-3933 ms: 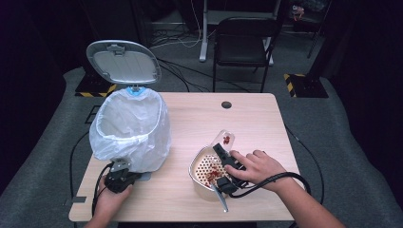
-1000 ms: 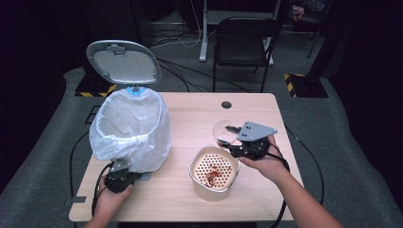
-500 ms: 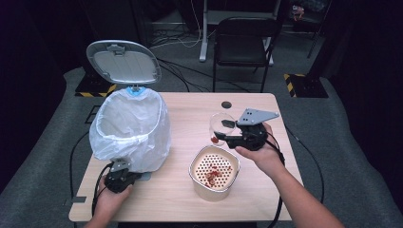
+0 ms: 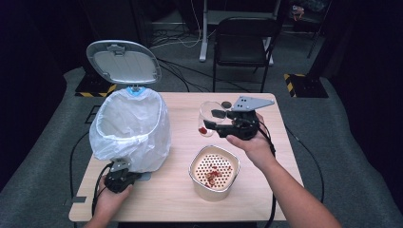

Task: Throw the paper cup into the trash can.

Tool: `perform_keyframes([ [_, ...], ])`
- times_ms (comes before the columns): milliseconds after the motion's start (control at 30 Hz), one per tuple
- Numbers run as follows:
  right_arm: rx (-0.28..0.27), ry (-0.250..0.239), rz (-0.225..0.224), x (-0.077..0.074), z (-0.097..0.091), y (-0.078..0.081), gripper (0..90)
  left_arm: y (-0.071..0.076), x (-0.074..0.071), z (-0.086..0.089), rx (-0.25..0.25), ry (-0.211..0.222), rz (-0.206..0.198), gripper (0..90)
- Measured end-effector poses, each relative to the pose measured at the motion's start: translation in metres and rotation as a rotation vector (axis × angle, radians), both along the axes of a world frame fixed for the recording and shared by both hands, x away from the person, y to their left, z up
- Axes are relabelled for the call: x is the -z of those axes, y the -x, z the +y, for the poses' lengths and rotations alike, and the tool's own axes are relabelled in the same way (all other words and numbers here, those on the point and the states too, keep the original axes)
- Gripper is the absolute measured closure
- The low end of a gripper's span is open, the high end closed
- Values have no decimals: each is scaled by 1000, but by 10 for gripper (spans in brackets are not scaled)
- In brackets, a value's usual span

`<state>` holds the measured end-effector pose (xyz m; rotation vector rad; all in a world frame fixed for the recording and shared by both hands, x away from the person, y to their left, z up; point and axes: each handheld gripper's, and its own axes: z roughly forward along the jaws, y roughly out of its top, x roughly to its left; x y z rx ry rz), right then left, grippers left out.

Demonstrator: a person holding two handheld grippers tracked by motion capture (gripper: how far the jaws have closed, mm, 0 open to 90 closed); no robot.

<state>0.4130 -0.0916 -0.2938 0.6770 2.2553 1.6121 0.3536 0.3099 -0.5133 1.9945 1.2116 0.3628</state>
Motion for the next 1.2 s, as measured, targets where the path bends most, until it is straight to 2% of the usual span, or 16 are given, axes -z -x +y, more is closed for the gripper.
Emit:
perform_keyframes([
  [33,-5,-15,4,-2,1,-2,511,0,0,0,0,0,0,900],
  [200,-10,-27,-6,-8,10,-7,512,0,0,0,-1,0,0,900],
  [300,-25,-37,-1,-15,24,-13,512,0,0,0,0,0,0,900],
  [567,-62,-30,-23,-28,54,-22,513,0,0,0,3,-1,-1,900],
  [900,-97,-28,-22,-43,85,-31,512,0,0,0,2,0,-1,900],
  [1033,-110,-25,-26,-43,105,-38,511,0,0,0,7,-2,-1,900],
  [1067,-110,-25,-26,-43,105,-38,511,0,0,0,7,-2,-1,900],
  [1100,-122,-17,-26,-39,116,-42,510,0,0,0,1,0,-1,900],
  [1200,-124,-14,-32,-35,130,-45,509,0,0,0,4,-3,0,900],
])
